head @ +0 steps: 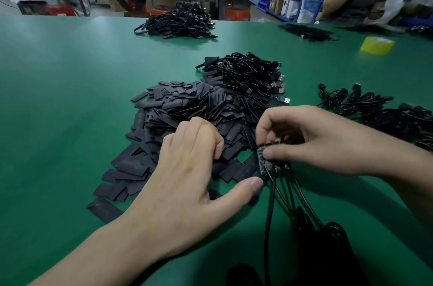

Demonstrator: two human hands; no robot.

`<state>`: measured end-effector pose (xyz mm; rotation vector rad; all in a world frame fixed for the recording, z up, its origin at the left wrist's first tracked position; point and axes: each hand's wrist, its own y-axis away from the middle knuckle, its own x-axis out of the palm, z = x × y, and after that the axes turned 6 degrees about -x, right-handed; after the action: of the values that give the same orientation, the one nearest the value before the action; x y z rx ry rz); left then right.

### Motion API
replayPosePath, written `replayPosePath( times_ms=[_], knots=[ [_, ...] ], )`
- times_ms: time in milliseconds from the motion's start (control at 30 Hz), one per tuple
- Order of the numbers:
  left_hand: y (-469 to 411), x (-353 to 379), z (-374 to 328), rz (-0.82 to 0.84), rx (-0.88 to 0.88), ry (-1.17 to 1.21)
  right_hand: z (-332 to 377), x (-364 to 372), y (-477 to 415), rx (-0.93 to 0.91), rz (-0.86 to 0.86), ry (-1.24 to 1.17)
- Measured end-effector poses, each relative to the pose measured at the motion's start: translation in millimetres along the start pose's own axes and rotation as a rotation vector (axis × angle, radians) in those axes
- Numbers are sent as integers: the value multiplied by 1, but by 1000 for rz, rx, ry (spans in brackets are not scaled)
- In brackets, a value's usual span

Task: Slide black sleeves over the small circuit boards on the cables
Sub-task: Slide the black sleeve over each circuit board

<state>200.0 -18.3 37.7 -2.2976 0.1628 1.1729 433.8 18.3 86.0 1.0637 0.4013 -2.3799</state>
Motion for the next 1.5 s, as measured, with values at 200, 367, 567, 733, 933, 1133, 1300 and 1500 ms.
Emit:
replayPosePath(
  times_ms=[200, 367, 567, 733, 933, 1133, 1300, 1500],
  knots=[
    [-5, 3, 2, 69, -62, 214, 7, 32, -3, -115, -218, -405],
    [-7, 3, 7, 57, -171, 464, 3, 40, 0, -43, -251, -422],
    [-10, 1, 5, 66, -226, 607, -2, 44, 2, 24, -246, -517],
    [-11, -3, 2, 80, -318, 849, 3, 50, 2, -36, -236, -554],
    [-12, -7, 2, 139, -368, 985, 6, 49, 2, -68, -244, -638],
    [-11, -8, 0, 184, -411, 1089, 1, 56, 1, -20, -221, -847],
    [-11, -9, 0, 183, -445, 1114, -1, 57, 1, -46, -147, -957],
    [-10, -6, 0, 72, -461, 990, -3, 42, 4, -173, -139, -1202]
  ],
)
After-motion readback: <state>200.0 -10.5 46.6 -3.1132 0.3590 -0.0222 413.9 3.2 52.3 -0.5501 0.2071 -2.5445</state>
